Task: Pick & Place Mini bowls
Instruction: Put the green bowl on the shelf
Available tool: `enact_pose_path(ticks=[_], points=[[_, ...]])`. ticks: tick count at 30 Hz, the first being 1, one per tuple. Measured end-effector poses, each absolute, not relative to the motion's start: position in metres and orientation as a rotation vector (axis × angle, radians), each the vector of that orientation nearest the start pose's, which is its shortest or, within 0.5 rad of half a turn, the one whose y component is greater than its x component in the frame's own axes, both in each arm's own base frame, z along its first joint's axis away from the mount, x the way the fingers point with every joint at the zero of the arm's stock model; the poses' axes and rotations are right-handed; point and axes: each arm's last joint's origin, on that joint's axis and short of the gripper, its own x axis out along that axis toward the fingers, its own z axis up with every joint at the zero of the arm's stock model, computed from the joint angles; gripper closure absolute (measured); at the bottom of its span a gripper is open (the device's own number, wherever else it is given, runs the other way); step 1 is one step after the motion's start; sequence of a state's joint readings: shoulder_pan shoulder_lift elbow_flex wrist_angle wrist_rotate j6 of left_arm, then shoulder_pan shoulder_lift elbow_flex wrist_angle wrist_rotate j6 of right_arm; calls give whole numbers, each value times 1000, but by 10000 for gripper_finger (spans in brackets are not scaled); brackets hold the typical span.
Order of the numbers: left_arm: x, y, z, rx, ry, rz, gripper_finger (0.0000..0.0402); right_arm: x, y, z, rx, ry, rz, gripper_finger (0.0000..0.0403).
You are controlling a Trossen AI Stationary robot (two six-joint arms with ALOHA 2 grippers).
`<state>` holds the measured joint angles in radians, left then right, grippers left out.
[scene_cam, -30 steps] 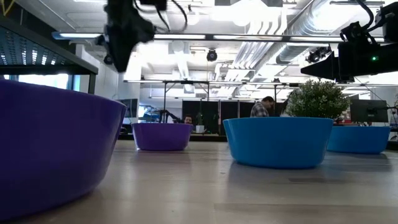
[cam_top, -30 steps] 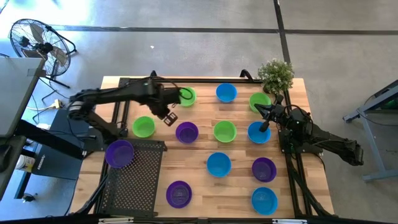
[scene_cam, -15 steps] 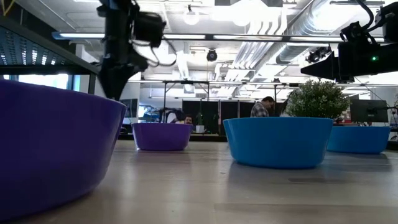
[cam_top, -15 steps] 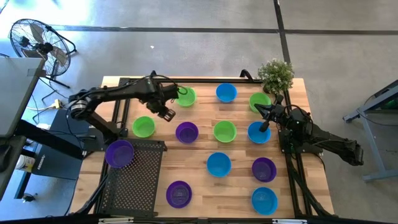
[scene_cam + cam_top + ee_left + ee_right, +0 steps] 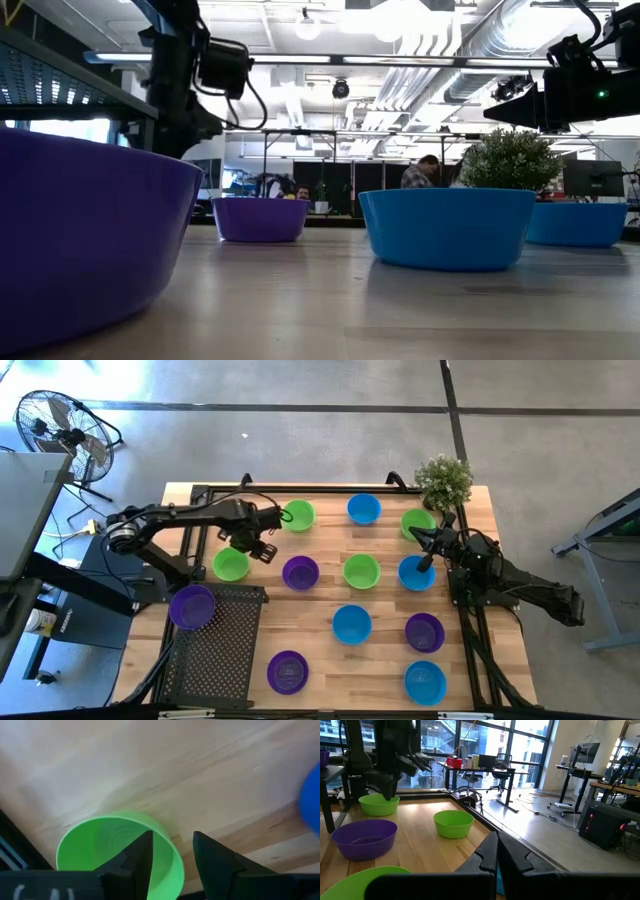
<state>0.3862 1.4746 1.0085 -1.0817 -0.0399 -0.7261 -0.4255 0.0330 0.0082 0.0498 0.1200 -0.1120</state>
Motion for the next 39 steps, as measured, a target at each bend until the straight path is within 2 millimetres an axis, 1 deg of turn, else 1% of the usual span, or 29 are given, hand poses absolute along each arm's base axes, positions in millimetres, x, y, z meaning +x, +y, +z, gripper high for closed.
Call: enact_pose_path(ticks=[8,11,16,19,22,26,30,34,39], points=[[223,91,204,-857,1355,880,261,89,-44,169,-113,6,-546,402],[224,91,204,-862,1346,865,239,89,-44,169,-113,6,-546,402],[224,91,204,-863,1355,867,184,89,-44,169,-113,6,-546,402],[221,90,204,-863,1386,878,170,89,-44,169,-113,6,-546,402],[221,89,204,-861,1391,877,176,89,-44,169,-113,6,-546,402],[223,83,203,-843,1398,853,203,89,-44,169,-113,6,-546,402],[218,78,192,-861,1433,840,222,89,-44,169,-113,6,-546,402],[215,76,180,-875,1423,852,224,89,-44,169,-113,6,-546,402],[215,76,173,-893,1407,809,233,89,-44,169,-113,6,-546,402]])
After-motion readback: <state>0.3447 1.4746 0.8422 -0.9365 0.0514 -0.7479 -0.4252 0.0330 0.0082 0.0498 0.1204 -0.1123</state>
